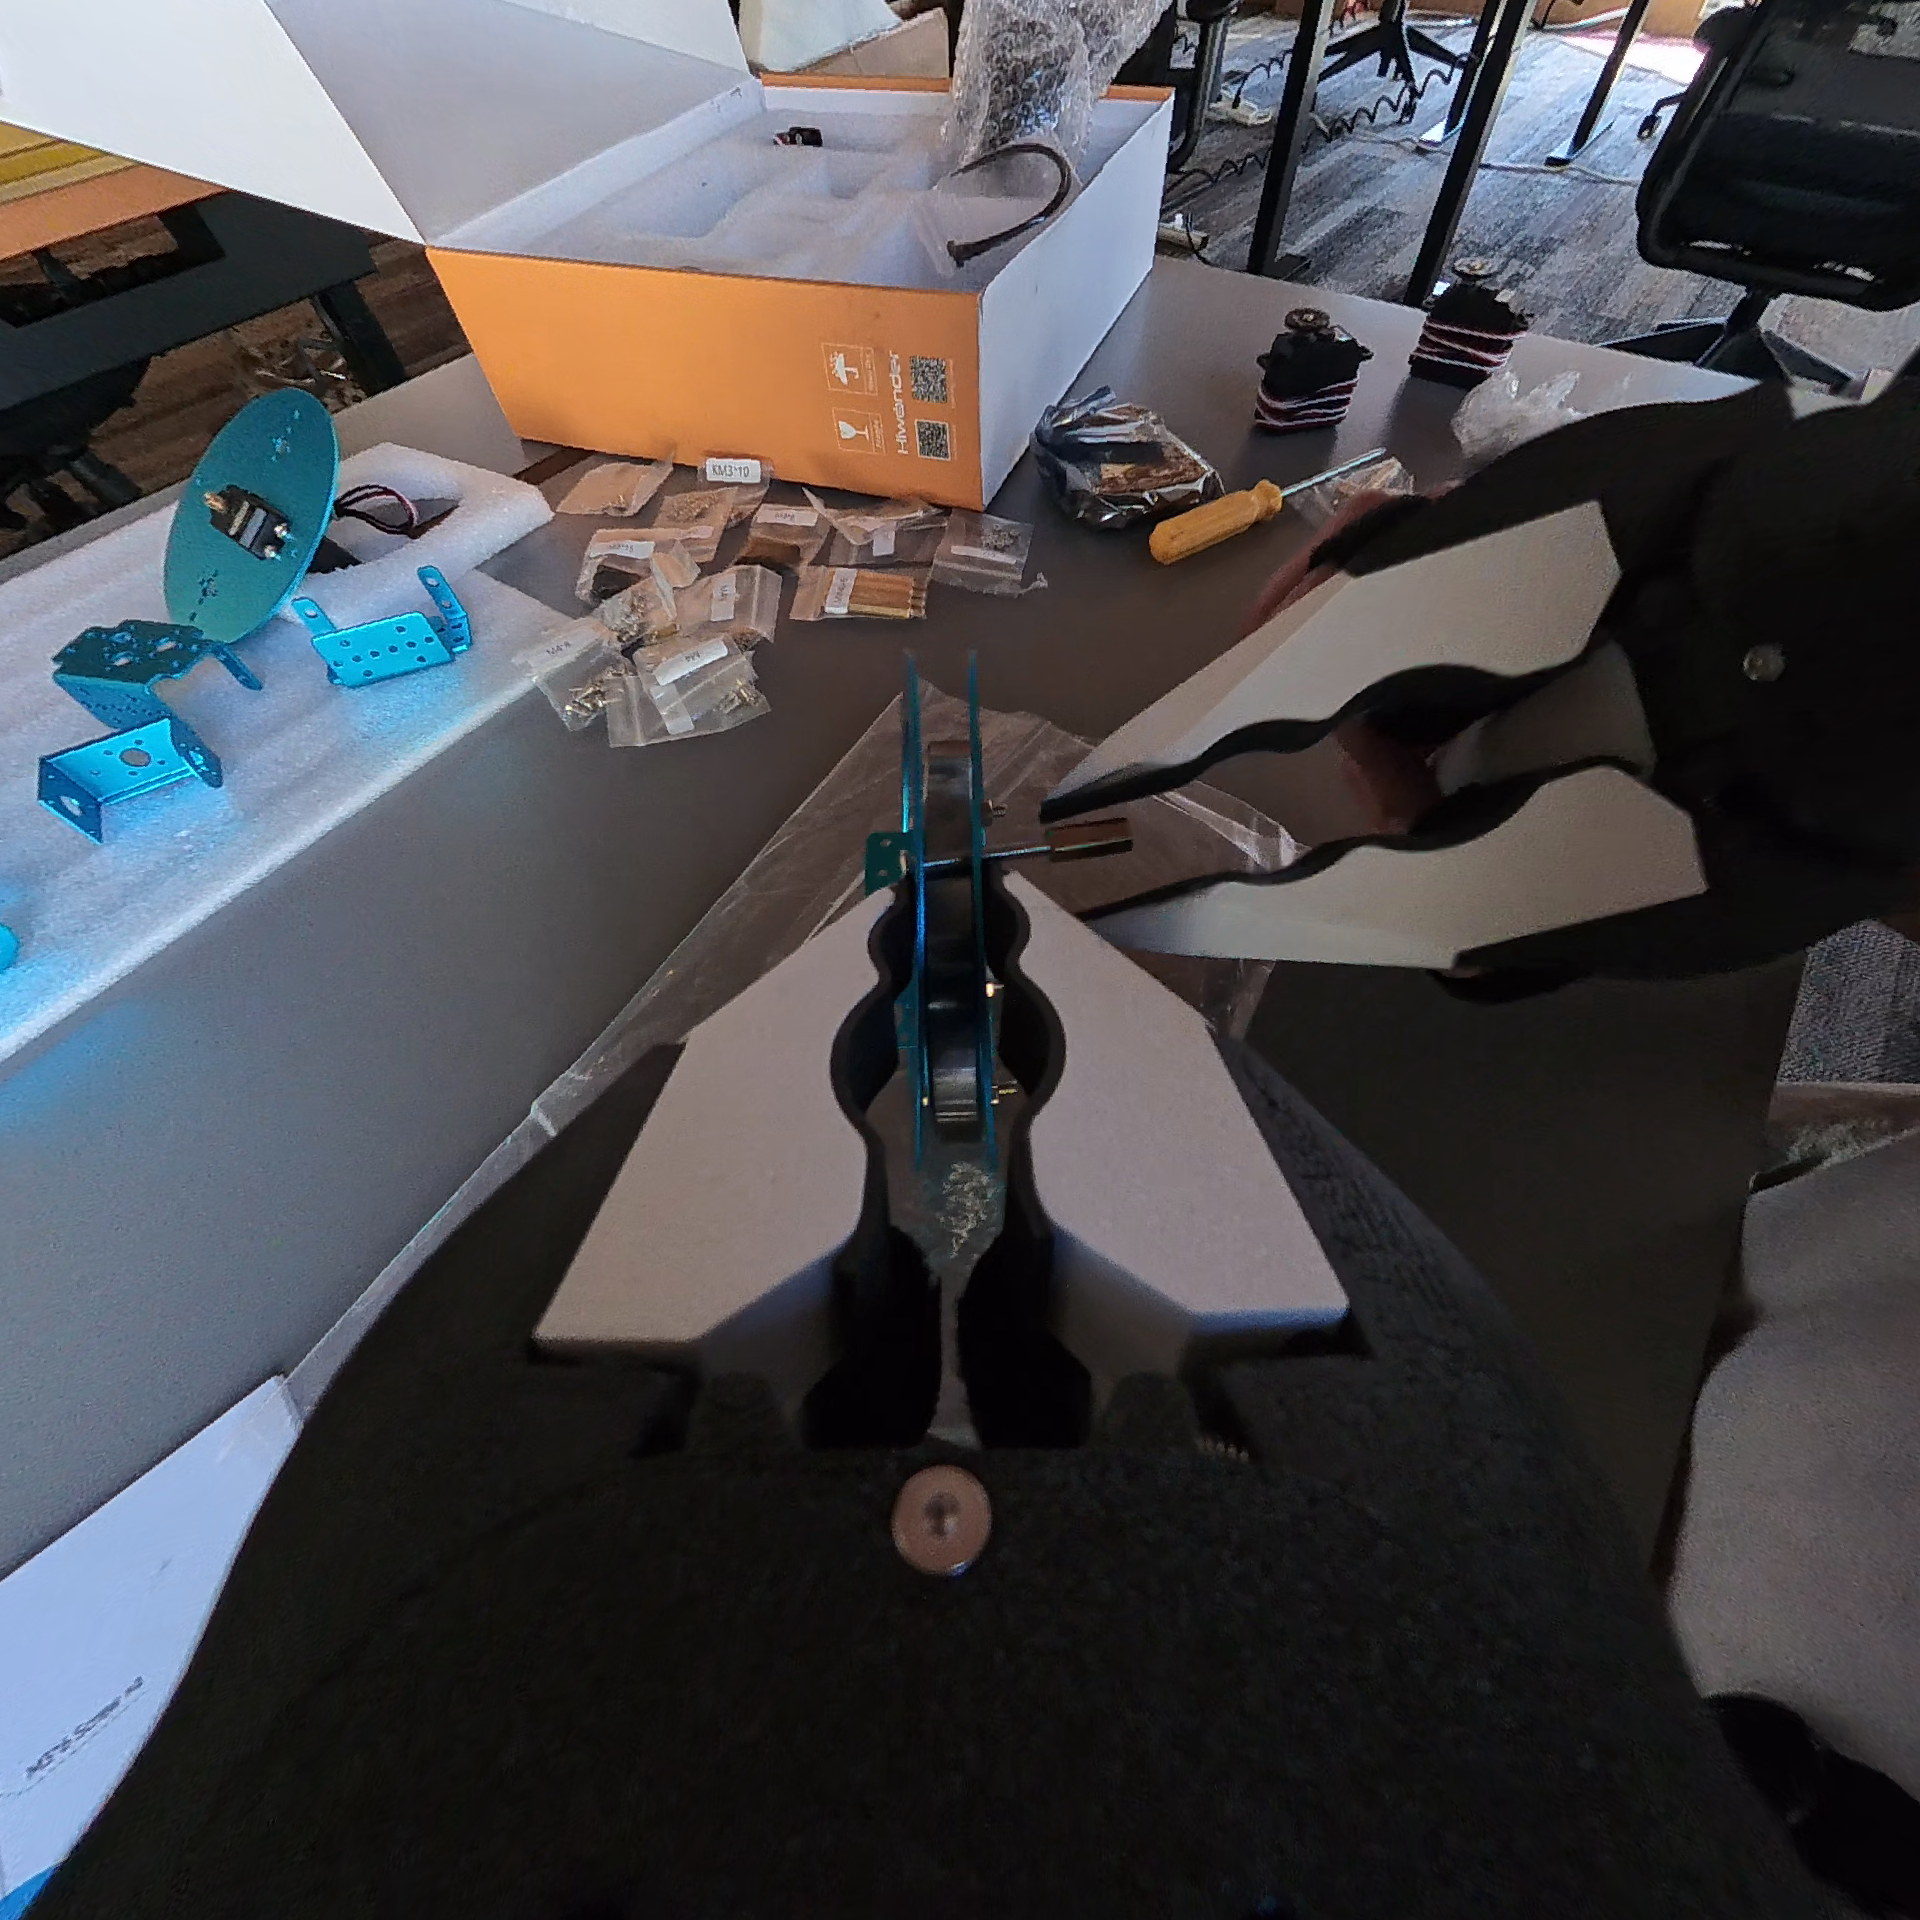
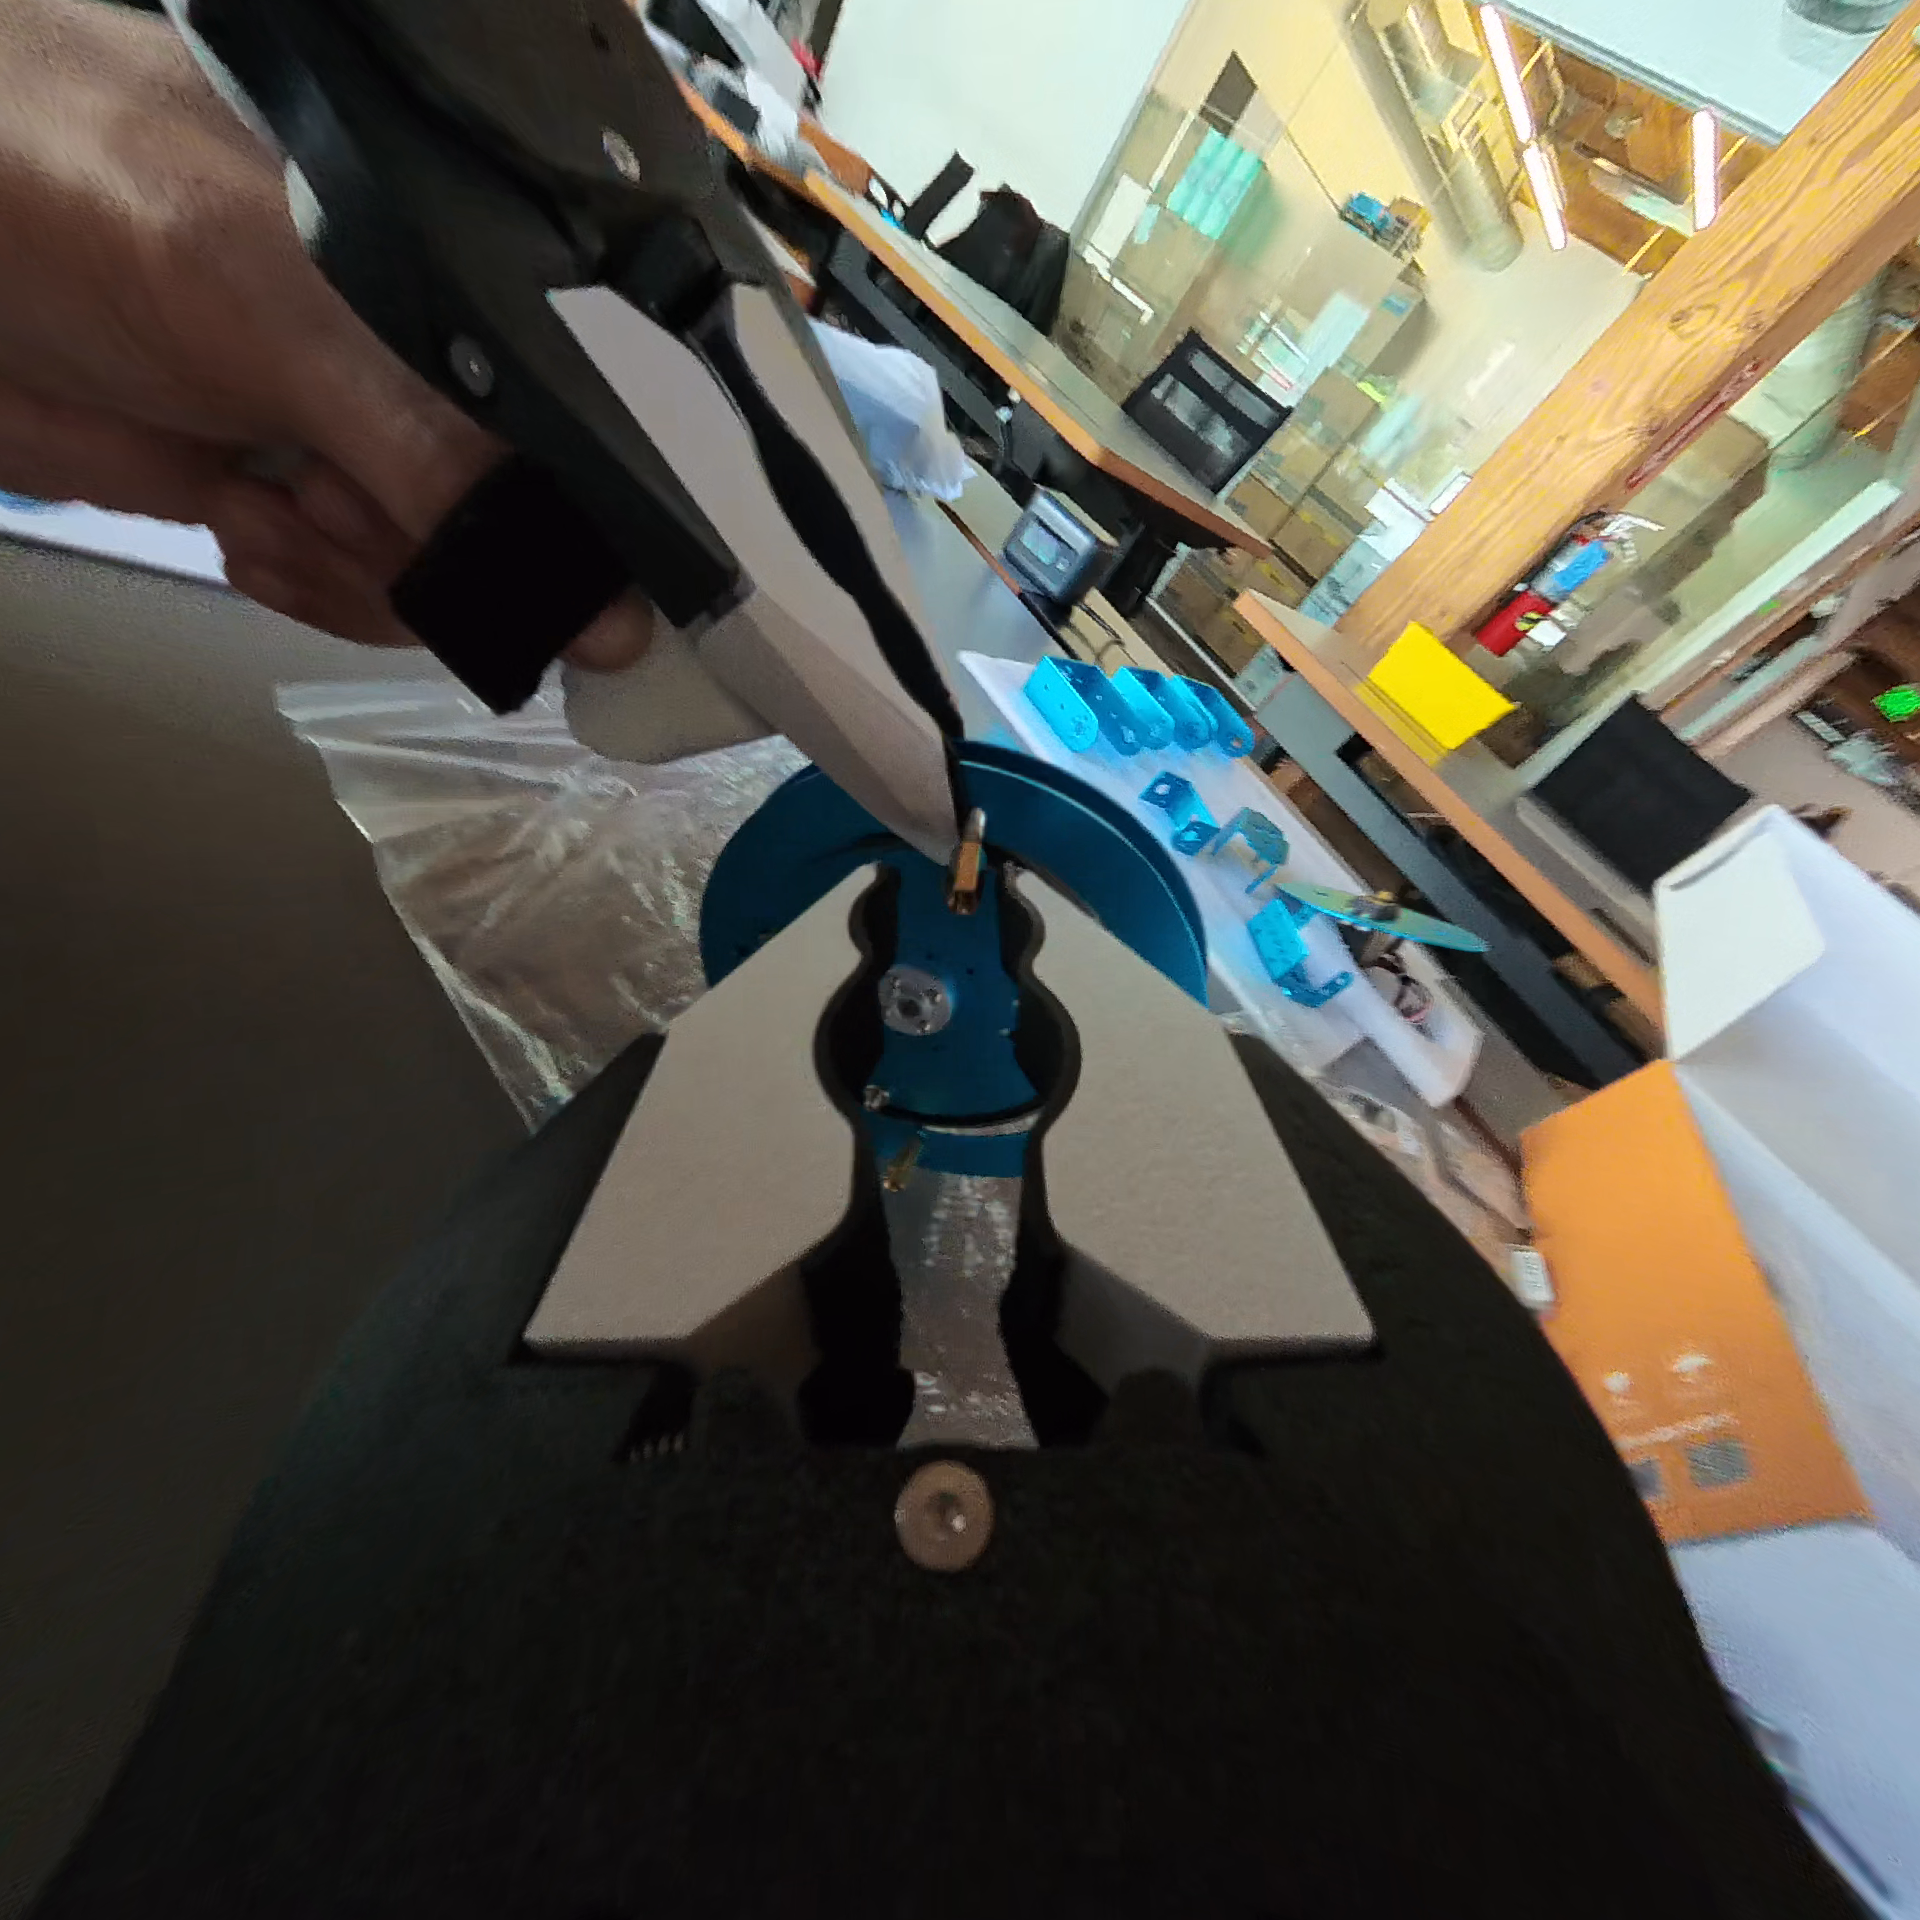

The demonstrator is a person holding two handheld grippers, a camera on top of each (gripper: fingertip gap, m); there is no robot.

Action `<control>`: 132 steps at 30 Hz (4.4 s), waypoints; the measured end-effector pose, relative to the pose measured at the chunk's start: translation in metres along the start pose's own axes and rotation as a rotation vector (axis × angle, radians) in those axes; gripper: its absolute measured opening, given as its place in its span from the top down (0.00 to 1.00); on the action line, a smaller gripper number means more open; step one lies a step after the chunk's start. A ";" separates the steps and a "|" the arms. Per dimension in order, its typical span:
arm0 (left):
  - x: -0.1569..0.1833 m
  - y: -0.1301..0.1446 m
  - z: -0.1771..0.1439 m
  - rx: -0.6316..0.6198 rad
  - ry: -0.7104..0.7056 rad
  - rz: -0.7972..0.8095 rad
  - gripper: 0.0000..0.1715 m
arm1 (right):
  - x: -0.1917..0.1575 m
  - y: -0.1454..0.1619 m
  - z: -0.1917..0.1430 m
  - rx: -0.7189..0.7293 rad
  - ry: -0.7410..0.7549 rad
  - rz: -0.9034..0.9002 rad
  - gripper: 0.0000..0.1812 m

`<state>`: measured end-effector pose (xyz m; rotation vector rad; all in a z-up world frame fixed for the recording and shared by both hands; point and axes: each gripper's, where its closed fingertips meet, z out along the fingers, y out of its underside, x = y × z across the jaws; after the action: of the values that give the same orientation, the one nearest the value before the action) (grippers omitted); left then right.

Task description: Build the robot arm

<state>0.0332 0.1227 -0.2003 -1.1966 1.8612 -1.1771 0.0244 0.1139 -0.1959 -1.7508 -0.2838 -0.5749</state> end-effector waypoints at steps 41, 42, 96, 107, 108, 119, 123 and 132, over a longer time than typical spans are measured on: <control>0.006 -0.003 0.005 0.002 -0.052 0.052 0.93 | 0.007 0.013 -0.001 -0.281 0.061 0.166 0.98; 0.007 -0.003 0.005 0.007 -0.052 0.057 0.93 | 0.004 0.013 -0.001 -0.258 0.004 0.342 0.98; 0.001 0.001 -0.002 0.042 -0.017 0.028 0.93 | -0.016 0.000 -0.003 -0.545 -0.839 1.258 0.98; -0.003 0.002 -0.003 0.032 -0.007 -0.005 0.93 | -0.013 0.005 -0.008 -0.578 -0.464 0.593 0.80; -0.002 0.002 -0.003 0.033 -0.003 0.000 0.93 | -0.013 0.005 -0.007 -0.595 -0.403 0.485 0.80; -0.004 0.003 -0.004 0.045 -0.022 0.018 0.93 | -0.013 -0.001 0.001 -0.510 -0.757 1.231 0.98; -0.002 0.003 -0.005 0.050 -0.003 0.006 0.93 | -0.015 -0.009 -0.002 -0.383 -1.035 1.742 0.98; 0.000 0.003 -0.004 0.049 -0.001 0.016 0.93 | -0.013 0.004 -0.004 -0.552 -0.423 0.524 0.91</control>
<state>0.0287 0.1242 -0.2010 -1.1532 1.8272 -1.2071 0.0138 0.1106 -0.2053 -2.3649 0.0624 0.1247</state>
